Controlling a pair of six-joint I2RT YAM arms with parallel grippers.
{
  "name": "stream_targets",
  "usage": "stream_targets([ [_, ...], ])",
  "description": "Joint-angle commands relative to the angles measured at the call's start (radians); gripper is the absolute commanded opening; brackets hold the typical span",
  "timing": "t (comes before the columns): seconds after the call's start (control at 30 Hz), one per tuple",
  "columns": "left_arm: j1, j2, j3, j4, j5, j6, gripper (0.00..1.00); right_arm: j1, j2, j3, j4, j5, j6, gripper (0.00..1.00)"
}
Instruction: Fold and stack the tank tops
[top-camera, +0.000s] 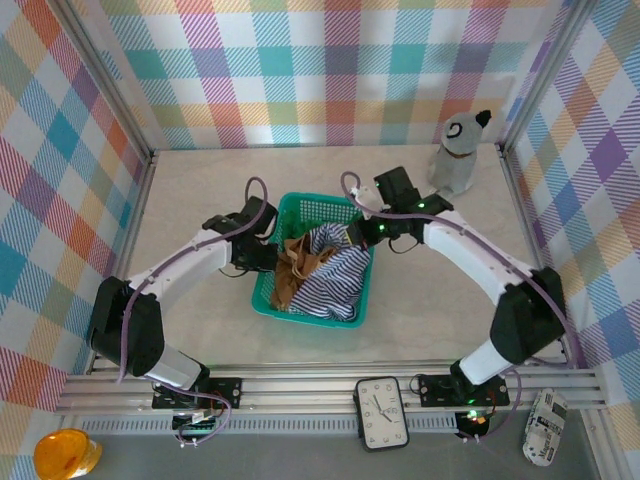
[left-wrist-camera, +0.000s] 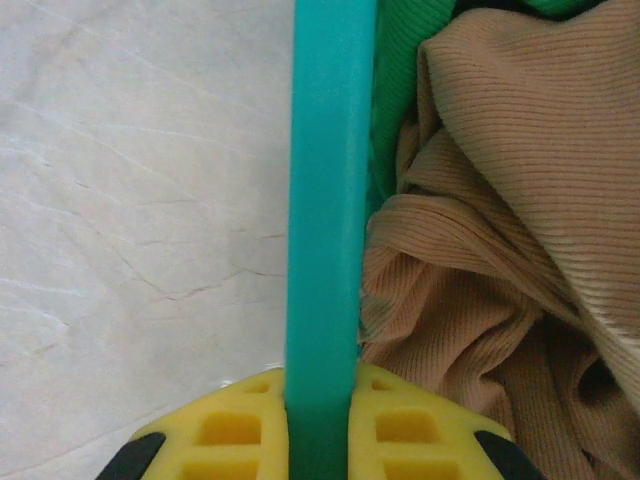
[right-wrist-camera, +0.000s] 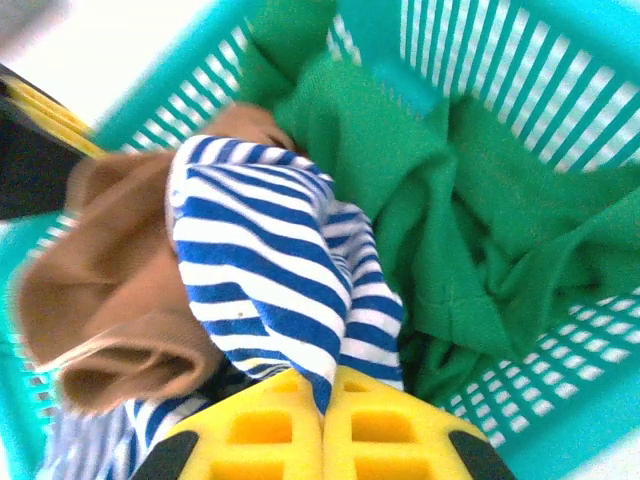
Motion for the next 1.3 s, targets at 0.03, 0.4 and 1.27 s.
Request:
stream_targets([
  [0.03, 0.098, -0.002, 0.031, -0.100, -0.088, 0.122, 0.00, -0.007, -0.130, 0.153, 0.031, -0.001, 0.032, 0.00],
  [0.4, 0.439, 0.117, 0.187, -0.131, -0.133, 0.343, 0.00, -0.014, -0.260, 0.429, 0.053, 0.145, -0.053, 0.00],
  [1.27, 0.682, 0.672, 0.787, -0.146, -0.746, 0.535, 0.31, -0.156, -0.335, 0.021, 0.117, -0.079, 0.117, 0.00],
])
